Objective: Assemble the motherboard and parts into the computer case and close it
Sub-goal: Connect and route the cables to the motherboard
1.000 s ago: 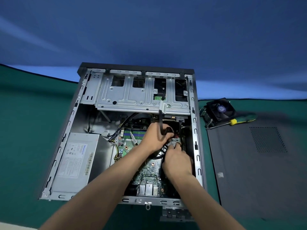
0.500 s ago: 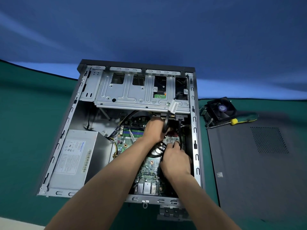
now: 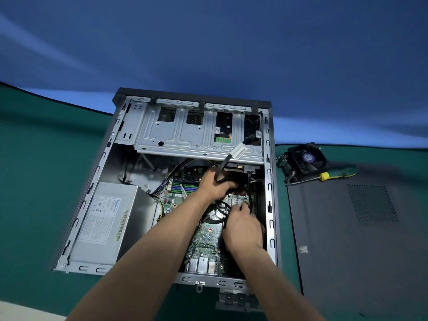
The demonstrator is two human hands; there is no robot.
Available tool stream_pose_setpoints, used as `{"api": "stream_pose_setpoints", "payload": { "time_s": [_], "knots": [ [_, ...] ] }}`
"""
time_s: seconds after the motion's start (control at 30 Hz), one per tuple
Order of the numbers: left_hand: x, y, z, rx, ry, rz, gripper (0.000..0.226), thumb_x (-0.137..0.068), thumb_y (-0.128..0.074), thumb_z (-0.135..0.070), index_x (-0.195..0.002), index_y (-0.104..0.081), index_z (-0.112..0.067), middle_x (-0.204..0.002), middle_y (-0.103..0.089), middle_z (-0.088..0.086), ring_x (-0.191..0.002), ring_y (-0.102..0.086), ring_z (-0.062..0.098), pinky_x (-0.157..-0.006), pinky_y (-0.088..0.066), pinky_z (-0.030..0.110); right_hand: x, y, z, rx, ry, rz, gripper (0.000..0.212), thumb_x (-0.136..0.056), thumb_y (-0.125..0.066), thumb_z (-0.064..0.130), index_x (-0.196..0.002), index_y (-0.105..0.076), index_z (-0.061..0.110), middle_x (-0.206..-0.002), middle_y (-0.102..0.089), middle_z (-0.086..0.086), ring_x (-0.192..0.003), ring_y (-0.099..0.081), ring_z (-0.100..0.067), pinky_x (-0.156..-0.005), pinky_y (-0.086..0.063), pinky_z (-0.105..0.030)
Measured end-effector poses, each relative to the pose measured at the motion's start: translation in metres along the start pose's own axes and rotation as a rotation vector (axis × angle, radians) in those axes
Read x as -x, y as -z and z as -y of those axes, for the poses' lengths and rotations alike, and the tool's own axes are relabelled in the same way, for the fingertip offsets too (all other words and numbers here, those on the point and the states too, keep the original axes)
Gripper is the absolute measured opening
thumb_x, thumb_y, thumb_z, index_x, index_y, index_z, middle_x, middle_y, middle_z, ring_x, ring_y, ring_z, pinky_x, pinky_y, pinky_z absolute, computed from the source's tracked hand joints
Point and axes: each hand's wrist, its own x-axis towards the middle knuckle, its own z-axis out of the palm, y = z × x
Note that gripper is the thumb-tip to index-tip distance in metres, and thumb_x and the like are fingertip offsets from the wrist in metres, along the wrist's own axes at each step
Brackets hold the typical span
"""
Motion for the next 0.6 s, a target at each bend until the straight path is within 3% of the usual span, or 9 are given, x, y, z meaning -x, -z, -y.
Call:
{"api": "stream_pose_setpoints", "payload": {
  "time_s": [0.13, 0.23, 0.33, 0.43, 0.6],
  "knots": [
    [0.004, 0.002, -0.002, 0.015, -0.035, -0.005, 0.023, -0.080, -0.074, -0.021, -0.072, -0.056, -0.009, -0.065, -0.052, 0.001, -0.071, -0.053, 0.019, -0.072, -0.050, 0.032, 0.001, 0.001, 0.000, -0.008, 0.001, -0.004, 0.048, -0.092, -0.055, 0.017, -0.136, -0.038, 0.004, -0.148, -0.032, -0.017, -0.123, -0.048, -0.031, -0.097, -0.041, -0.035],
    [0.006, 0.005, -0.004, -0.019, -0.050, 0.016, 0.034, -0.081, -0.073, -0.019, -0.060, -0.047, -0.012, -0.065, -0.050, 0.004, -0.067, -0.051, 0.020, -0.074, -0.049, 0.034, 0.001, 0.001, 0.000, -0.018, 0.002, -0.005, 0.050, -0.091, -0.056, 0.018, -0.136, -0.038, 0.005, -0.147, -0.033, -0.016, -0.122, -0.049, -0.031, -0.096, -0.041, -0.035],
    [0.008, 0.002, -0.006, -0.083, -0.085, 0.032, 0.026, -0.084, -0.071, -0.018, -0.065, -0.055, -0.008, -0.073, -0.057, 0.009, -0.077, -0.059, 0.026, -0.080, -0.052, 0.038, 0.001, 0.001, 0.000, -0.022, -0.003, -0.003, 0.051, -0.091, -0.058, 0.019, -0.136, -0.039, 0.005, -0.147, -0.033, -0.015, -0.120, -0.050, -0.031, -0.095, -0.041, -0.035],
    [0.009, -0.001, -0.006, -0.164, -0.125, 0.003, 0.019, -0.087, -0.068, -0.020, -0.083, -0.068, -0.001, -0.088, -0.067, 0.018, -0.087, -0.064, 0.030, -0.075, -0.049, 0.033, 0.000, 0.001, 0.001, -0.027, -0.012, -0.012, 0.048, -0.091, -0.056, 0.017, -0.135, -0.040, 0.005, -0.145, -0.035, -0.014, -0.118, -0.051, -0.031, -0.094, -0.042, -0.035],
    [0.017, 0.000, -0.006, -0.380, -0.236, -0.034, 0.015, -0.087, -0.065, -0.013, -0.074, -0.068, -0.007, -0.079, -0.066, 0.020, -0.083, -0.062, 0.037, -0.064, -0.039, 0.030, -0.001, -0.001, 0.001, -0.039, -0.021, -0.034, 0.043, -0.091, -0.052, 0.014, -0.132, -0.042, 0.005, -0.137, -0.042, -0.013, -0.114, -0.053, -0.030, -0.090, -0.042, -0.035]
  ]
}}
